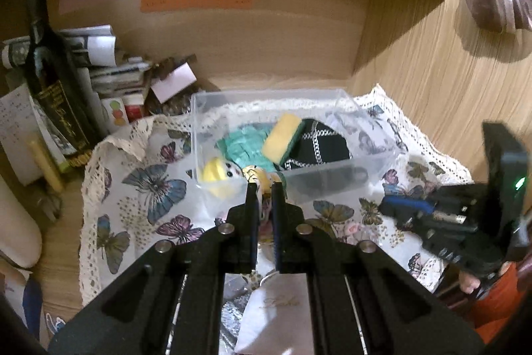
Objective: Organize soft objects
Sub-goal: 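Grasp the floral scrunchie with the left gripper while the right gripper grasps the cord bracelet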
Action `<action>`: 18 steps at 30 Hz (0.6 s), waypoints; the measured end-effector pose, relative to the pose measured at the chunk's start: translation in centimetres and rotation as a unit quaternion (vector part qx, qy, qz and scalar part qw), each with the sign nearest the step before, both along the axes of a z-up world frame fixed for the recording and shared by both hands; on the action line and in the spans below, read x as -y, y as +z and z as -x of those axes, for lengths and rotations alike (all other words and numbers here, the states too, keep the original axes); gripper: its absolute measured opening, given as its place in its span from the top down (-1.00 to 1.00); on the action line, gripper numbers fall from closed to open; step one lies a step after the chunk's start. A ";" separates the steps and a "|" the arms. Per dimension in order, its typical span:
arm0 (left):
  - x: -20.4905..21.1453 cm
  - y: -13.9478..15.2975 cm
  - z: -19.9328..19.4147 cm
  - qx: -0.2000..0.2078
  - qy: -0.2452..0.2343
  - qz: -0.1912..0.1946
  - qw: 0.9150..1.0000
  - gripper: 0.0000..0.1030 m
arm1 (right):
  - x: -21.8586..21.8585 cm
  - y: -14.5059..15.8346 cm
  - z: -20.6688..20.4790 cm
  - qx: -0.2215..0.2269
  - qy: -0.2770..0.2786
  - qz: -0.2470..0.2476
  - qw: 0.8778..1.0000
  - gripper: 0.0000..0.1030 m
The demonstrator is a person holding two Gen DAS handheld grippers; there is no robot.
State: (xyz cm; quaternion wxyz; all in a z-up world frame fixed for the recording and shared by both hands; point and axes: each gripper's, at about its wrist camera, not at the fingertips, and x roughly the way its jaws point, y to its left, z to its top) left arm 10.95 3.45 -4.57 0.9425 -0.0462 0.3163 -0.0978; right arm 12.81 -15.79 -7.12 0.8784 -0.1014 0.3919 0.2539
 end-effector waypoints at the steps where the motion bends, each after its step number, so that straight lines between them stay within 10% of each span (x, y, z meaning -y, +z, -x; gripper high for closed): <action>1: 0.0 0.1 0.1 0.003 0.001 0.000 1.000 0.88 | -0.4 -0.7 0.0 -0.006 0.000 0.010 1.000 0.77; 8: -0.1 0.2 1.0 0.013 0.004 0.000 1.000 0.88 | -2.0 -2.8 0.1 -0.037 0.004 0.013 0.999 0.09; 15: -0.5 -0.2 1.5 0.013 0.009 -0.003 1.000 0.88 | -2.6 -4.2 -0.4 -0.046 -0.004 0.026 0.999 0.12; 18: -0.7 -0.3 1.4 0.012 0.008 0.000 1.000 0.88 | -2.3 -4.0 -0.2 -0.044 -0.008 0.021 0.999 0.60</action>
